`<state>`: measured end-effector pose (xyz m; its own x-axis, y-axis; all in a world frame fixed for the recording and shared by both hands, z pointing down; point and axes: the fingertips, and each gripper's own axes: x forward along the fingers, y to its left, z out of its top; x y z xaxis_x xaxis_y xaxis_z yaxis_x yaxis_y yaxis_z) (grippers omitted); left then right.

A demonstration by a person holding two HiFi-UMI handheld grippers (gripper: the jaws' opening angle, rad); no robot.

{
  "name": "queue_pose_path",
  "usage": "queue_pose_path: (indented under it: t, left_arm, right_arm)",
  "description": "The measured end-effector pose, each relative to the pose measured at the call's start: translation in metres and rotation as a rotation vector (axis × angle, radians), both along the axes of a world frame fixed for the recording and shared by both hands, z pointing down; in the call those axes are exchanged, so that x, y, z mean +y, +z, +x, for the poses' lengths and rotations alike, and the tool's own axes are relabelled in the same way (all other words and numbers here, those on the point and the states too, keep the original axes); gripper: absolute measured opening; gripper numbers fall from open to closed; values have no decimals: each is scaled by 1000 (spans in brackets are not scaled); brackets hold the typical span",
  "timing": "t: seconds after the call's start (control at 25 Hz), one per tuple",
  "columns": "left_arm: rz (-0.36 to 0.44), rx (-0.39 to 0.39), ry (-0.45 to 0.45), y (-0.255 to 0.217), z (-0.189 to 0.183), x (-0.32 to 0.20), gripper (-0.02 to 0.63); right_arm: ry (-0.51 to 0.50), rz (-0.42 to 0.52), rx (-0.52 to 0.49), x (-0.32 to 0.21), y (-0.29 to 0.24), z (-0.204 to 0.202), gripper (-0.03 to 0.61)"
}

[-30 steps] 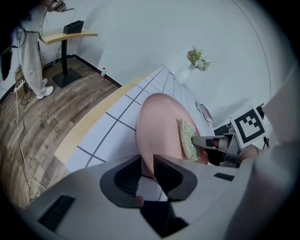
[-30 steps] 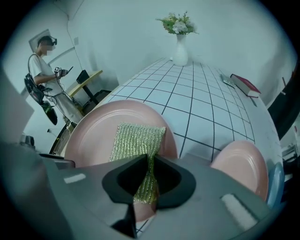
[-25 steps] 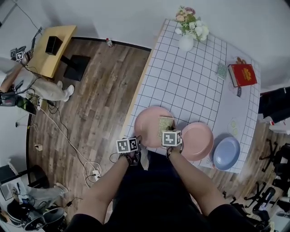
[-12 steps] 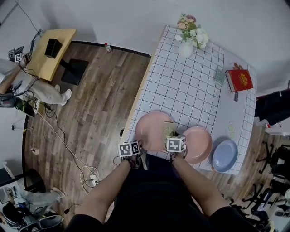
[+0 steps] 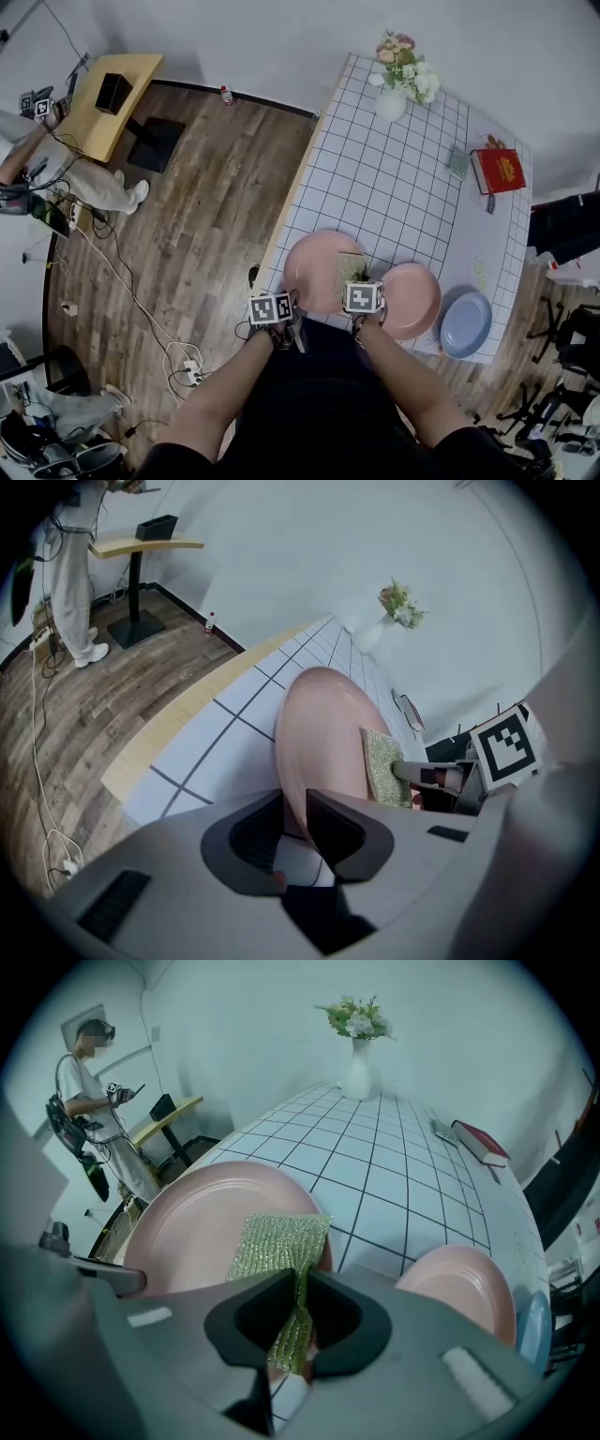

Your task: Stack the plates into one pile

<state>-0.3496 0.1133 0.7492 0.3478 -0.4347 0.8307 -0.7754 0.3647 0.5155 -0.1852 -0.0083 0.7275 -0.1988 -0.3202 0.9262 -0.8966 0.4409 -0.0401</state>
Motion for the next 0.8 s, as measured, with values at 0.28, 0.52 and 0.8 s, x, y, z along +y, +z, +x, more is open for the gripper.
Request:
queue_pose_path:
  t: [0.28, 0.52, 0.8]
  left_arm:
    - [3, 6, -2, -1, 2, 0, 71]
    - [14, 19, -6, -2, 2, 1, 71]
    - [23, 24, -9, -3, 2, 1, 71]
  right_arm:
    - [-2, -36, -17, 2, 14, -16, 55]
    - [15, -90, -97, 5, 12, -41, 55]
    - [9, -112, -170, 10, 12, -73, 55]
